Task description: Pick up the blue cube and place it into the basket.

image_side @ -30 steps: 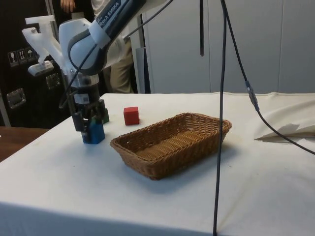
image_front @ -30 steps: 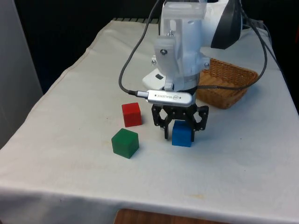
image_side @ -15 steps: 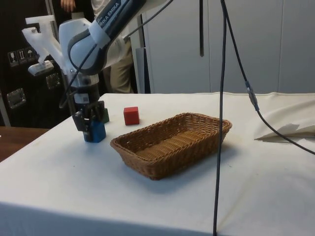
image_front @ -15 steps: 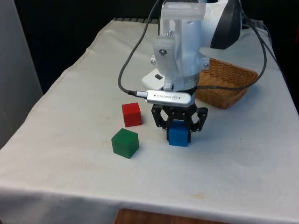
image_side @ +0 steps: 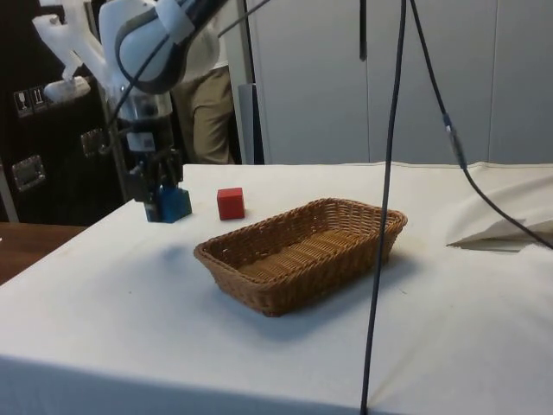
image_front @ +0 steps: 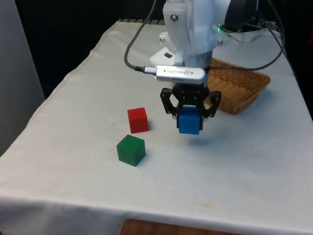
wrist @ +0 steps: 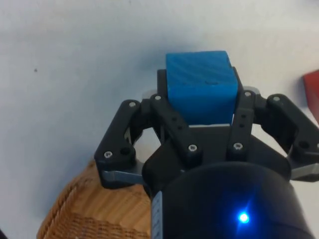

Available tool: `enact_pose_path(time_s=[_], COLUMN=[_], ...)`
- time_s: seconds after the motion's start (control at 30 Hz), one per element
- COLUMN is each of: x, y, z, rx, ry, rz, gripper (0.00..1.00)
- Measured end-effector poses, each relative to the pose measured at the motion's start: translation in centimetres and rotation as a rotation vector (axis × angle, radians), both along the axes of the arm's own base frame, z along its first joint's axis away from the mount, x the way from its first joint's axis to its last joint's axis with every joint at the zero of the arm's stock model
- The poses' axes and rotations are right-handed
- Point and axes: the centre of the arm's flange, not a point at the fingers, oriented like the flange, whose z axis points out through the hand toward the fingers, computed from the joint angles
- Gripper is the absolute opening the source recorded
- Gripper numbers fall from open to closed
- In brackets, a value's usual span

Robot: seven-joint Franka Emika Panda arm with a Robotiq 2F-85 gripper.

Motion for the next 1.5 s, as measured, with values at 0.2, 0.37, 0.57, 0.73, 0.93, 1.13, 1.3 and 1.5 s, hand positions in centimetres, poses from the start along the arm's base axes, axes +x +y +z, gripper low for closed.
enact_pose_path(time_s=[0.2,0.37,0.57,0.73,0.93,1.13,1.3,1.5], x=[-0.8,-1.2,-1.8,-2.6,-3.3,-4.5,-5.3,-6.4], y=[0.1,0.2,0.3,0.3,0.4,0.6,1.1,1.8], z=[3.1,4.6,6.3,8.6,10.3,12.7,13.2,13.8], rx=[0.001,0.002,0.002,0.003,0.004,0.002,-0.009,-0.024], ry=[0.004,0.006,0.008,0.011,0.012,0.009,0.008,0.002], rz=[0.002,0.003,0.004,0.005,0.007,0.011,0.013,0.016], gripper=[0.00,0.00,0.00,0.00,0.00,0.00,0.00,0.00])
